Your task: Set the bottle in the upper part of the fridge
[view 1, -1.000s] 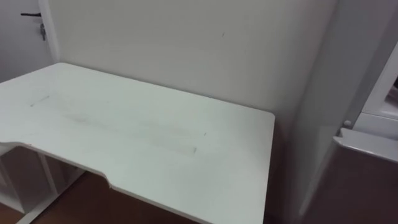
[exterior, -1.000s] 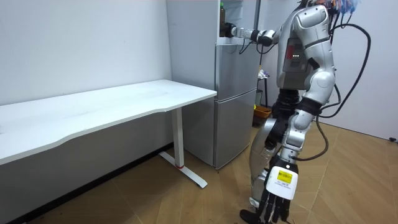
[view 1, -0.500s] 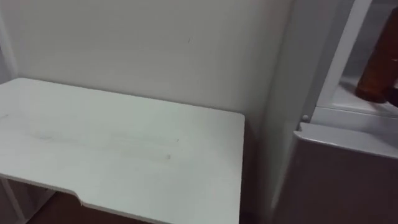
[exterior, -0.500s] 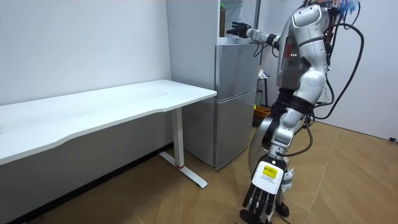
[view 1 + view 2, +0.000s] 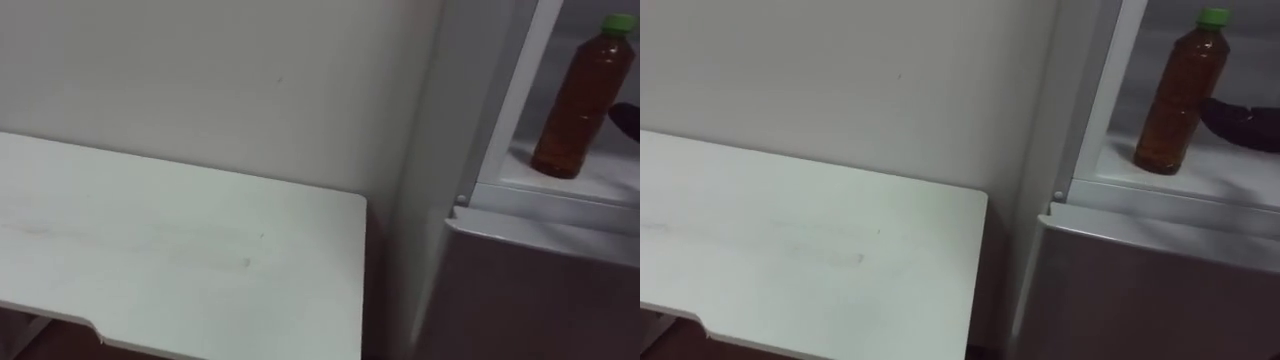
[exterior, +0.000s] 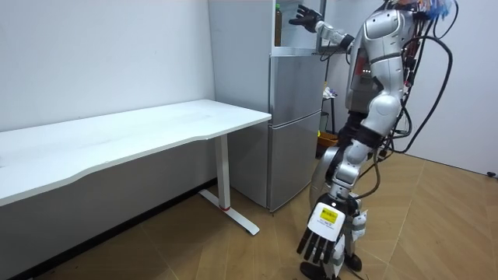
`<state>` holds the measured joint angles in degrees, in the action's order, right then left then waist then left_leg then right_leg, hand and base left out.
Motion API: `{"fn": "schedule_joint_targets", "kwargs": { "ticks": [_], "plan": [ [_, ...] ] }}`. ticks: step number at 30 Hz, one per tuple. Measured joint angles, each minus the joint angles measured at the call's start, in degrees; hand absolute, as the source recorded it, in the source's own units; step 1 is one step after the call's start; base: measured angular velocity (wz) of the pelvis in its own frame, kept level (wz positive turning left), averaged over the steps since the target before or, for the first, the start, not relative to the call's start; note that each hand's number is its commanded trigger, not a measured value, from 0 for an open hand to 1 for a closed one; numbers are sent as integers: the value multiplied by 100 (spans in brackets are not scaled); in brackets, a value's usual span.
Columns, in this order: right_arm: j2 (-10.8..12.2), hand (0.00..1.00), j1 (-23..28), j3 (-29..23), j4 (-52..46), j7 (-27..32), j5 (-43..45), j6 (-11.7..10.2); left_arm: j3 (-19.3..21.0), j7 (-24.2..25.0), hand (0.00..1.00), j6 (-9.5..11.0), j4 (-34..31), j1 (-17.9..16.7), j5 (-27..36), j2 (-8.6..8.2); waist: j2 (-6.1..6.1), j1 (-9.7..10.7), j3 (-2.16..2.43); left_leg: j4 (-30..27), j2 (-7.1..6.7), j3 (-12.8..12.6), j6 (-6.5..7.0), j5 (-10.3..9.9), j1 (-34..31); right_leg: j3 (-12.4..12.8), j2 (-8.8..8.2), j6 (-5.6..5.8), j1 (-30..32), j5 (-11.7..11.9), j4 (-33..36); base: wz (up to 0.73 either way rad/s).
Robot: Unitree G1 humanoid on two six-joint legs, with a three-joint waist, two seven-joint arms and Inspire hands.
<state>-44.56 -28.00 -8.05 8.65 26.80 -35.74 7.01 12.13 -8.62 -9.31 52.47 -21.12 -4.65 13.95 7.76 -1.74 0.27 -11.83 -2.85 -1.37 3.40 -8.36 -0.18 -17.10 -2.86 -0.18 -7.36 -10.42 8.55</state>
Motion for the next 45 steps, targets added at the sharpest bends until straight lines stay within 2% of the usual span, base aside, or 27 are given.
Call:
{"fn": "schedule_joint_targets", "kwargs": {
  "ticks": [3, 9, 11, 14, 15, 17, 20, 23, 26, 29, 32, 35, 40, 45],
  "plan": [
    [161, 0, 234, -125, -634, 45, 141, -16, 5, -14, 0, 2, 45, 32, -135, -3, -45, 4, -22, -6, 9, -53, 6, -21, 0, 23, 4, 4, 16, -2, 1, -5],
    [335, 0, 611, -139, -1133, 55, 723, -85, -6, -93, 0, 23, 50, 42, -294, -25, -180, -14, -31, -25, 20, -115, 22, -73, 30, 132, -2, 13, 40, -1, 18, -9],
    [619, 0, 877, -178, -1372, 97, 1366, -168, -24, -130, 0, 24, 102, 93, -372, -44, -218, -10, -22, 14, 19, -147, 24, -76, 79, 143, -1, 18, 23, -3, 24, -10],
    [803, 0, 1056, -182, -1467, 110, 1639, -232, -60, -196, 0, 84, 258, 260, -399, -141, -301, -5, -35, 14, 20, -163, 29, -81, 89, 158, -3, 22, 28, -1, 38, -5],
    [839, 0, 1076, -189, -1471, 115, 1712, -232, -61, -196, 0, 97, 273, 284, -400, -157, -317, -5, -30, 14, 20, -166, 29, -81, 88, 163, -3, 23, 31, -1, 42, -3],
    [1075, 0, 1215, -222, -1714, 246, 2066, -264, -113, -200, 0, 198, 276, 288, -398, -205, -381, 7, -7, 14, 28, -168, 22, -90, 89, 201, 6, 22, 3, -1, 54, -2],
    [1337, 0, 1631, -228, -2239, 312, 2296, -526, -184, -214, 0, 327, 297, 301, -398, -231, -422, 19, -12, 15, 40, -169, 14, -96, 106, 208, 5, 22, -5, -1, 65, 0],
    [1597, 0, 2030, -227, -2705, 327, 2515, -621, -190, -237, 0, 355, 314, 321, -399, -249, -425, 3, -20, 17, 47, -171, 5, -107, 134, 289, 2, 24, 41, -6, 112, -6],
    [1659, 0, 2285, -226, -2917, 390, 2796, -682, -196, -247, 0, 355, 319, 340, -402, -331, -456, -28, -37, 4, 32, -211, 19, -126, 148, 373, 6, 38, 42, -24, 108, -7],
    [1785, 0, 2457, -223, -3010, 478, 3331, -803, -247, -247, 0, 356, 361, 357, -408, -410, -479, -43, -27, -2, 35, -323, 39, -138, 192, 526, 9, 58, 62, -53, 108, -19],
    [1923, 0, 2509, -226, -3114, 554, 3683, -899, -317, -247, 0, 391, 494, 373, -407, -412, -511, -12, -28, 2, 38, -394, 54, -149, 210, 613, 18, 66, 92, -55, 120, -15],
    [2053, 0, 2684, -225, -3292, 547, 3904, -1076, -345, -247, 0, 467, 519, 390, -424, -412, -525, -8, -9, 13, 39, -437, 57, -154, 233, 636, 18, 71, 103, -48, 120, -9],
    [2330, 0, 2946, -225, -3448, 491, 3969, -1194, -362, -250, 0, 578, 666, 455, -467, -431, -619, 15, 36, 34, 45, -453, 59, -187, 243, 637, 18, 71, 86, -46, 138, -3],
    [2573, 0, 3288, -223, -3451, 478, 3968, -1230, -408, -252, 0, 587, 861, 510, -510, -450, -690, 62, 15, 62, 58, -460, 55, -216, 291, 620, 22, 71, 41, -46, 154, 0]
  ]
}}
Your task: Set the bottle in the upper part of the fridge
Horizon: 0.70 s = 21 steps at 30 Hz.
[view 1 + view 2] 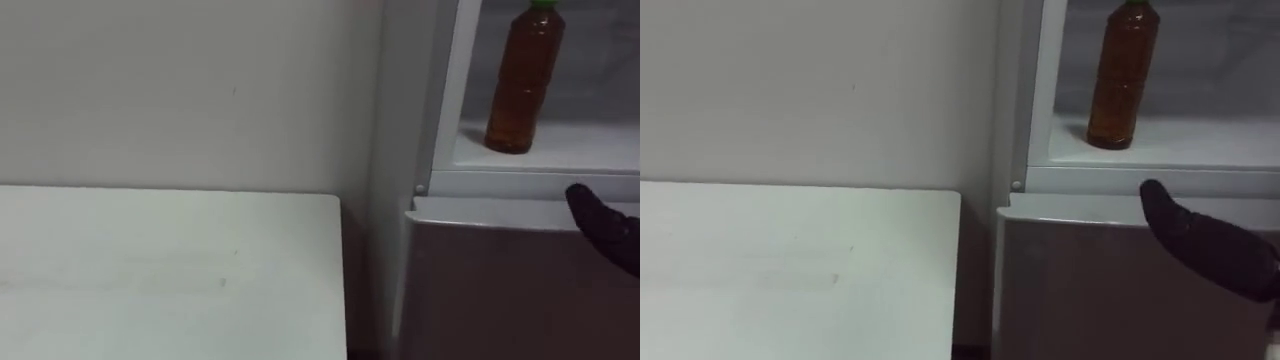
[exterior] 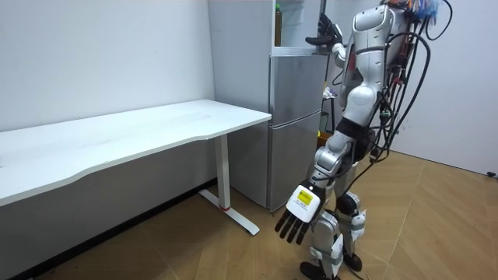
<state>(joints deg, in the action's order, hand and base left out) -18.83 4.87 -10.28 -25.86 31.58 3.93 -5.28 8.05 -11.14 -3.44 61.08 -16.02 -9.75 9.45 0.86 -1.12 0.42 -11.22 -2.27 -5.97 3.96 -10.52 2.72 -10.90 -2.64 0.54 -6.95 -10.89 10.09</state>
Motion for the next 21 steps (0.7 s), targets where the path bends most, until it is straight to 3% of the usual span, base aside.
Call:
{"fn": "schedule_joint_targets", "kwargs": {
  "ticks": [2, 6, 8, 10, 15, 21],
  "plan": [
    [98, 0, 58, 0, 0, -47, -1, 0, 0, -1, 0, 3, 105, 31, 0, -19, -16, 52, -38, 0, 19, -34, -4, -2, 8, -1, 4, 0, 25, 0, 56, -4],
    [185, 0, 93, 3, 27, -50, -47, -22, -44, -40, 0, 13, 118, 31, 7, -64, -28, 84, -42, -11, 60, -154, -19, -14, -6, -12, 13, -2, 60, -1, 52, -13],
    [279, 0, 273, 19, 209, 8, -17, -158, -158, -127, 0, 30, 120, 76, 7, -80, -38, 100, -57, -26, 62, -179, -25, -18, -25, 23, -18, -23, 72, -19, 16, -8],
    [387, 0, 464, 75, 497, 54, 62, -167, -159, -195, 0, 41, 122, 135, 7, -108, -4, 96, -32, -36, 64, -189, -30, -25, -25, 92, -5, -24, 99, -22, -10, -9],
    [584, 0, 797, 168, 861, 162, 367, -126, -155, -216, 0, 105, 121, 213, 4, -129, -69, 82, 3, -13, 62, -261, -22, -27, -49, 168, 38, -9, 176, 0, -10, -10],
    [579, 0, 971, 491, 1579, 474, 765, -208, -397, -348, 0, 149, 91, 210, 50, -97, -57, 88, -20, 49, 62, -276, -38, -47, 49, 206, 51, -10, 96, -2, -45, -2]
  ]
}}
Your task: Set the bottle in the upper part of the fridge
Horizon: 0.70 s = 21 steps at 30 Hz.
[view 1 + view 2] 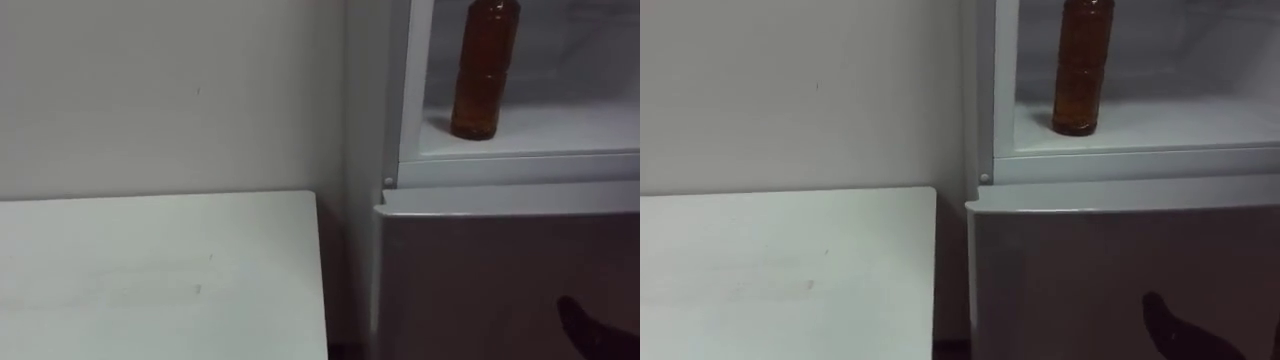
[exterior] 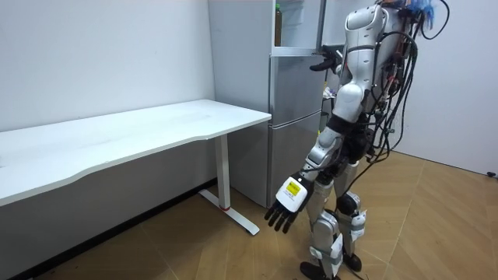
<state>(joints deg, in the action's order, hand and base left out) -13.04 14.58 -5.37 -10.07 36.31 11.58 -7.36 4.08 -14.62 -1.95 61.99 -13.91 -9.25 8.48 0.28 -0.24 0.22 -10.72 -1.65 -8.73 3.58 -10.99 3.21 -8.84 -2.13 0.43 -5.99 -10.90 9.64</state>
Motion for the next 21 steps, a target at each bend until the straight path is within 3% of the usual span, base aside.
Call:
{"fn": "schedule_joint_targets", "kwargs": {
  "ticks": [4, 7, 8, 15, 17, 21],
  "plan": [
    [94, 0, 73, 238, 889, 3, -2, -24, -93, -22, 0, 1, -15, 59, 80, -10, 11, 32, -18, 8, -5, 31, -1, -10, 4, -64, -7, -4, -61, -5, -66, 5],
    [243, 0, 219, 300, 1650, -167, -2, -3, -94, 13, 0, 63, -18, 113, 76, -47, 19, 2, -1, 3, -6, 36, 3, -21, -20, -65, -10, -3, -51, -4, -87, 5],
    [241, 0, 263, 358, 1871, -230, -3, -4, -95, 14, 0, 80, -18, 108, 84, -59, -16, 4, 16, 1, -8, 34, 7, -25, -48, -58, -11, -2, -29, -4, -86, 0],
    [249, 0, 359, 599, 3187, -434, -8, 13, -129, -15, 0, 145, -18, 82, 504, -76, -80, 33, 8, 27, -13, 23, 8, -36, -49, -66, -10, 3, -34, -4, -101, -1],
    [270, 0, 440, 669, 3358, -529, -10, 110, -128, -38, 0, 166, -78, 62, 524, -79, -103, 13, 7, 27, -13, 28, 6, -37, -42, -67, -8, 4, -44, -8, -109, 0],
    [319, 0, 443, 772, 4033, -618, -17, 114, -148, -99, 0, 212, -236, 29, 518, -82, -59, 9, 3, 28, -15, 41, 5, -36, -19, -96, -8, 6, -69, -11, -109, 2]
  ]
}}
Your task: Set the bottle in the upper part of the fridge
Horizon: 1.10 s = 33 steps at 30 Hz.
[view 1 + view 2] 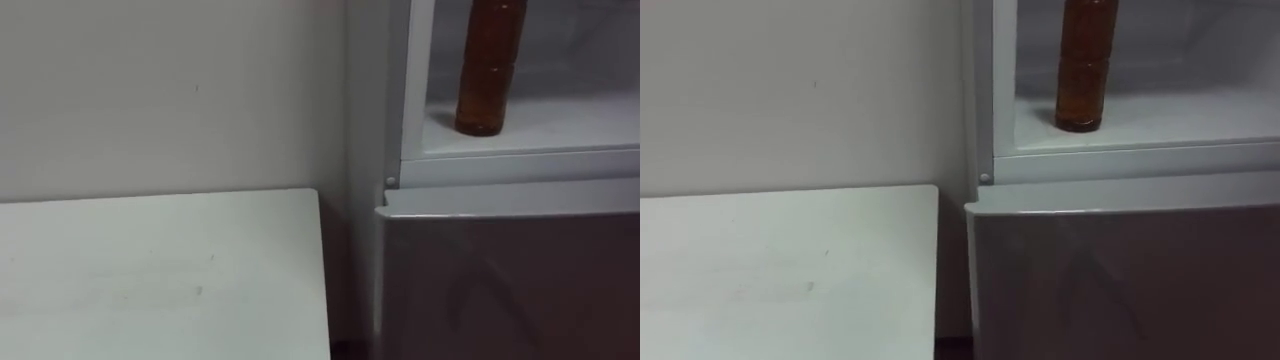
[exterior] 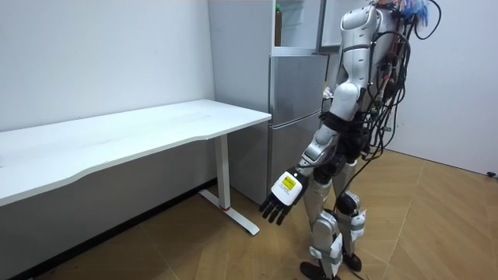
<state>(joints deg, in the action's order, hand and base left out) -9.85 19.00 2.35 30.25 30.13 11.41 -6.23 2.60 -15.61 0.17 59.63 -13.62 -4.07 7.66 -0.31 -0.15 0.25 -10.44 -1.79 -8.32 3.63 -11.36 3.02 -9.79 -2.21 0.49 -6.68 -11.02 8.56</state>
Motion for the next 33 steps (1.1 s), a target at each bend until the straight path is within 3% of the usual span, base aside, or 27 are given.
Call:
{"fn": "schedule_joint_targets", "kwargs": {
  "ticks": [8, 13, 24, 33],
  "plan": [
    [83, 0, -46, 36, 1484, -853, -553, 161, 20, 99, 0, -41, 11, -82, -202, 10, 132, -18, -26, -1, -20, 70, 4, -4, 8, -43, -16, 16, -82, -16, -77, 5],
    [131, 0, -107, 39, 1871, -1365, -919, 279, 50, 343, 0, -123, 10, -89, -295, 3, 152, -27, -24, -16, -18, 70, 5, -12, -13, -50, -14, 16, -72, -16, -71, 1],
    [141, 0, -527, 29, 2540, -2404, -1122, 616, 49, 777, 0, -418, -22, -23, -885, 2, 150, 8, -31, -50, -16, 99, 4, -42, 10, -89, -13, 15, -152, -16, -84, 2],
    [111, 0, -625, -46, 2780, -2780, -1212, 750, 51, 926, 0, -849, -19, -50, -1265, 1, 194, 7, -32, -49, -13, 91, 4, -47, 63, -77, -20, 14, -200, -18, -83, 0]
  ]
}}
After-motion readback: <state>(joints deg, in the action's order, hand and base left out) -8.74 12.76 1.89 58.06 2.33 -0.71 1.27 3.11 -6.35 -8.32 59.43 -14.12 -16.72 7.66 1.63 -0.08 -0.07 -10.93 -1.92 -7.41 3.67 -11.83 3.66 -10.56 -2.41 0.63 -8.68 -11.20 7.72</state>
